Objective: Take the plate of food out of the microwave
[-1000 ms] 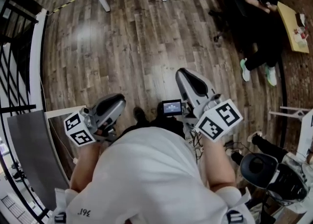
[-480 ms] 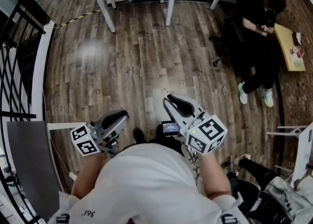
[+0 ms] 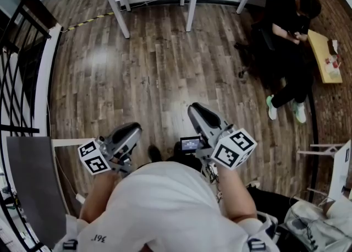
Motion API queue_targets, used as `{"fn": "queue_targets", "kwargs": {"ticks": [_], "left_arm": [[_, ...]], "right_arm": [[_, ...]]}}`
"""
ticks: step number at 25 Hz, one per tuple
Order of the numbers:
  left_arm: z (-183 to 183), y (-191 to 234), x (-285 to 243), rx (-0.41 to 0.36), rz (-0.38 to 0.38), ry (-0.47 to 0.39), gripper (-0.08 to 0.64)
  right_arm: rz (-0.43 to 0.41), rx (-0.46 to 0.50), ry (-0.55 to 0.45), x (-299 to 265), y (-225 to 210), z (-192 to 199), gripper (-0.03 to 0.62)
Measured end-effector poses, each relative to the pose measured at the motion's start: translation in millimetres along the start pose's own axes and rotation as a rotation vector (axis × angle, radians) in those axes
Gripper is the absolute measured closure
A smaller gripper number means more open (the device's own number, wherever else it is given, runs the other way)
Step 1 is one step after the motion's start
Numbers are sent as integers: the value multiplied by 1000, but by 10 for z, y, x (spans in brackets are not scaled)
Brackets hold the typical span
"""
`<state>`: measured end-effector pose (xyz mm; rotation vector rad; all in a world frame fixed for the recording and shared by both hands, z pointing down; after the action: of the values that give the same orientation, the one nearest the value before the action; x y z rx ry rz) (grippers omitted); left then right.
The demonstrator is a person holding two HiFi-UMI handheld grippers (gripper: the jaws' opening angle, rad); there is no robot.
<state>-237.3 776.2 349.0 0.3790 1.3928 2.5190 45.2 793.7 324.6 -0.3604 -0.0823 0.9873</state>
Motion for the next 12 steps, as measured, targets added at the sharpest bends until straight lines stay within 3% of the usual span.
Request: {"fn": "queue_targets", "kwargs": {"ticks": [12], "left_arm": [[-5,63,-142,14,-18,-8,511]], "right_arm": [[38,-10,32,-6,-231,-18,534]]}}
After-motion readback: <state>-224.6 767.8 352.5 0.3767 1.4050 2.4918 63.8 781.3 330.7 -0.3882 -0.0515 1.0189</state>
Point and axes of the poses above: the fingertips, and each gripper's own axes: x backward along the fingers, y to its left, z out of its underside, the point moved 8 cm from there along x, backward along the fingers, and after that the axes turned 13 degrees about x, right-handed, at the moved point
